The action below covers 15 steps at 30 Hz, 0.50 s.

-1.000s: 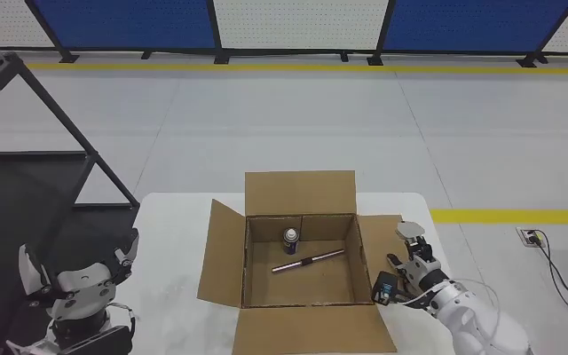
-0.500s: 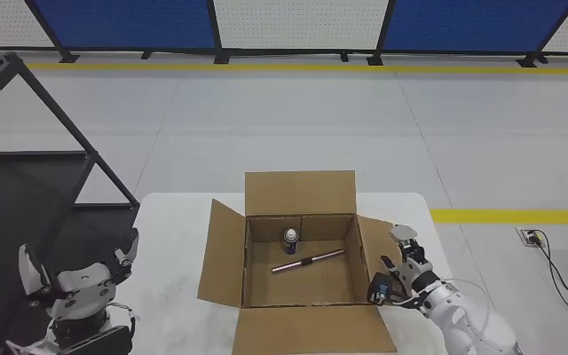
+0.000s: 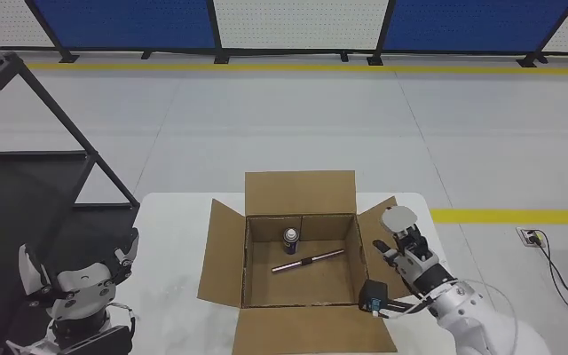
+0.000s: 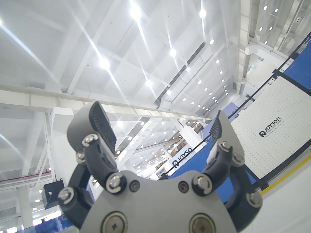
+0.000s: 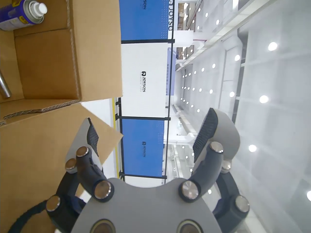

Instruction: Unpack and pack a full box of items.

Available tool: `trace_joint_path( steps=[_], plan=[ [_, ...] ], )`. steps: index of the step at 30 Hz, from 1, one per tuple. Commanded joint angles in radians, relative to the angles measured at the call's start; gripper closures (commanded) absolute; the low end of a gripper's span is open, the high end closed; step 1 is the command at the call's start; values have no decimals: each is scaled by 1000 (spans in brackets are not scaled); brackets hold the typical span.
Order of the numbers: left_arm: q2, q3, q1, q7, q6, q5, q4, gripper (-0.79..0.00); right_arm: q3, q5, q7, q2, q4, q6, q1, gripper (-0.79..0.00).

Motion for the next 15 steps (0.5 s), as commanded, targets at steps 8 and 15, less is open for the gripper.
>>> trace_joint_path(
  steps=[8, 15],
  plan=[
    [0, 0, 0, 0, 0, 0, 0, -785, -155, -115, 21, -7, -104, -154, 142, -785],
    [0, 0, 0, 0, 0, 0, 0, -785, -226, -98, 57, -21, -37, -224, 222, -785]
  ],
)
